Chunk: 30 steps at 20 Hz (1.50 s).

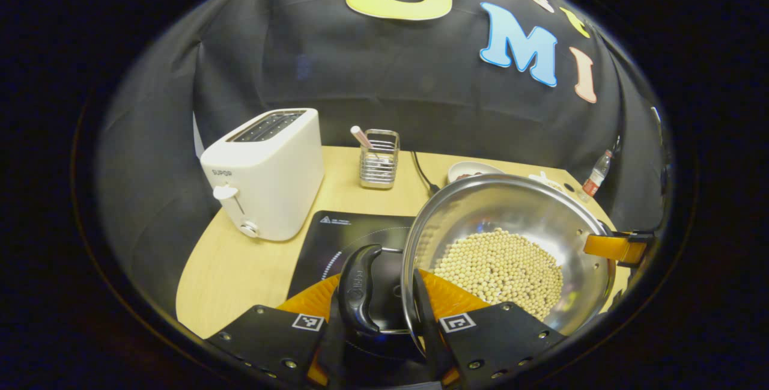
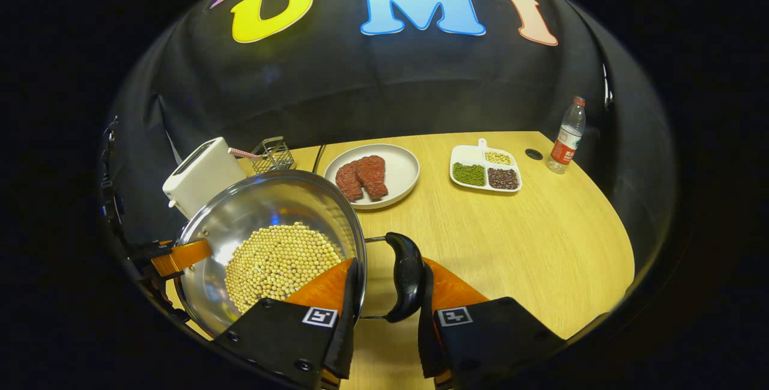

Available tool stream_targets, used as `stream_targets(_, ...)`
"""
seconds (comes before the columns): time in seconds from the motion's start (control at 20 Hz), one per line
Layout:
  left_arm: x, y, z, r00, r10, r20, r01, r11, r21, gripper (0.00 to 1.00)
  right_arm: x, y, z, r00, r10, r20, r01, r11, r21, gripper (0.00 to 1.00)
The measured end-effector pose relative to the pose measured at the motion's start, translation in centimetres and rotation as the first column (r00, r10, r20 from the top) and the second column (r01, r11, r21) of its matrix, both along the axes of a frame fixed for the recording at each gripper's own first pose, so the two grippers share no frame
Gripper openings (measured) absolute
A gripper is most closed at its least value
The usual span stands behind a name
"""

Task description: First push the handle of the pot to place it horizontally, then grasp the pot with both hands and set it on the induction cooktop.

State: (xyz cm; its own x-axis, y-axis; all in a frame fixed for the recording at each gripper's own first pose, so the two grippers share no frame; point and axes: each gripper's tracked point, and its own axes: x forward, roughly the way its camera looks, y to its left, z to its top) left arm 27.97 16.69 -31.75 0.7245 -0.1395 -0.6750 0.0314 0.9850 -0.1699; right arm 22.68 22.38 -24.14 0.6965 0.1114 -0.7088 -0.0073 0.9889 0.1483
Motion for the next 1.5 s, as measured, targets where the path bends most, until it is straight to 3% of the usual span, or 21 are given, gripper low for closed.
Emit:
stream_targets(0.15, 0.1, 2.2, -0.4, 1.0, 0.013, -0.002, -0.013, 1.0, -0.001, 0.54, 0.4, 2.1, -0.1, 1.0, 0.012, 0.002, -0.012, 1.0, 0.006, 0.42)
stream_targets(0.2, 0.2, 2.9, -0.5, 1.0, 0.016, 0.0, -0.016, 1.0, 0.001, 0.54, 0.5, 2.7, -0.2, 1.0, 0.016, 0.004, -0.016, 1.0, 0.008, 0.46)
stream_targets(0.25, 0.3, 3.5, -0.5, 1.0, 0.017, 0.0, -0.017, 1.0, 0.003, 0.54, 0.6, 3.3, -0.2, 1.0, 0.018, 0.004, -0.018, 1.0, 0.012, 0.42)
stream_targets(0.4, 0.6, 5.2, -0.8, 1.0, 0.022, 0.001, -0.022, 1.0, 0.009, 0.54, 0.8, 5.0, -0.5, 1.0, 0.021, 0.001, -0.021, 0.999, 0.026, 0.43)
stream_targets(0.5, 0.7, 6.0, -1.1, 1.0, 0.021, -0.001, -0.021, 1.0, 0.012, 0.54, 0.8, 5.6, -0.7, 1.0, 0.023, -0.002, -0.023, 0.999, 0.028, 0.42)
stream_targets(0.55, 0.7, 6.2, -1.3, 1.0, 0.021, -0.003, -0.021, 1.0, 0.012, 0.54, 0.7, 5.9, -0.8, 1.0, 0.024, -0.005, -0.024, 0.999, 0.029, 0.47)
stream_targets(0.6, 0.6, 6.4, -1.6, 1.0, 0.023, -0.009, -0.023, 1.0, 0.008, 0.54, 0.6, 6.0, -1.0, 1.0, 0.025, -0.009, -0.024, 0.999, 0.031, 0.43)
stream_targets(0.8, 0.3, 6.9, -1.9, 0.999, 0.035, -0.001, -0.035, 0.999, -0.005, 0.58, 0.6, 6.4, -1.0, 1.0, 0.024, 0.006, -0.024, 0.999, 0.027, 0.48)
stream_targets(0.85, 0.2, 7.0, -2.0, 0.999, 0.037, -0.004, -0.037, 0.999, -0.007, 0.55, 0.5, 6.4, -0.9, 1.0, 0.027, 0.009, -0.027, 0.999, 0.027, 0.45)
stream_targets(0.9, 0.1, 7.1, -2.0, 0.999, 0.037, -0.007, -0.037, 0.999, -0.002, 0.51, 0.6, 6.6, -1.0, 0.999, 0.033, 0.016, -0.033, 0.999, 0.028, 0.47)
stream_targets(0.95, 0.0, 7.4, -2.2, 0.999, 0.045, -0.006, -0.045, 0.999, 0.012, 0.57, 0.6, 6.7, -0.8, 0.999, 0.04, 0.023, -0.041, 0.999, 0.033, 0.53)
stream_targets(1.0, 0.0, 7.7, -1.9, 0.998, 0.055, 0.014, -0.056, 0.998, 0.035, 0.58, 0.5, 6.7, -0.3, 0.998, 0.042, 0.046, -0.043, 0.998, 0.037, 0.53)
stream_targets(1.05, -0.1, 7.9, -1.5, 0.998, 0.06, 0.031, -0.062, 0.996, 0.06, 0.63, 0.7, 6.7, 0.6, 0.996, 0.046, 0.082, -0.049, 0.998, 0.039, 0.62)
stream_targets(1.1, -0.2, 8.1, -1.0, 0.997, 0.07, 0.045, -0.073, 0.994, 0.076, 0.63, 0.6, 6.9, 1.8, 0.992, 0.052, 0.113, -0.059, 0.997, 0.052, 0.58)
stream_targets(1.15, -0.4, 8.2, -0.5, 0.995, 0.085, 0.059, -0.09, 0.992, 0.088, 0.67, 0.4, 6.7, 2.6, 0.99, 0.052, 0.132, -0.06, 0.997, 0.054, 0.82)
stream_targets(1.25, -0.7, 8.5, 1.2, 0.988, 0.123, 0.098, -0.133, 0.986, 0.102, 0.83, -0.2, 5.4, 4.3, 0.984, 0.049, 0.17, -0.059, 0.997, 0.053, 0.93)
stream_targets(1.3, -0.8, 8.3, 2.3, 0.982, 0.139, 0.125, -0.152, 0.983, 0.102, 0.83, -0.5, 4.3, 5.3, 0.98, 0.047, 0.196, -0.057, 0.997, 0.045, 0.98)
stream_targets(1.4, -1.3, 7.4, 5.4, 0.968, 0.158, 0.192, -0.177, 0.98, 0.085, 0.83, -0.9, 1.8, 7.3, 0.967, 0.036, 0.252, -0.044, 0.999, 0.025, 0.93)
stream_targets(1.5, -2.2, 5.9, 8.7, 0.95, 0.165, 0.264, -0.19, 0.979, 0.072, 0.8, -1.4, -0.7, 9.3, 0.951, 0.019, 0.307, -0.029, 0.999, 0.027, 0.98)
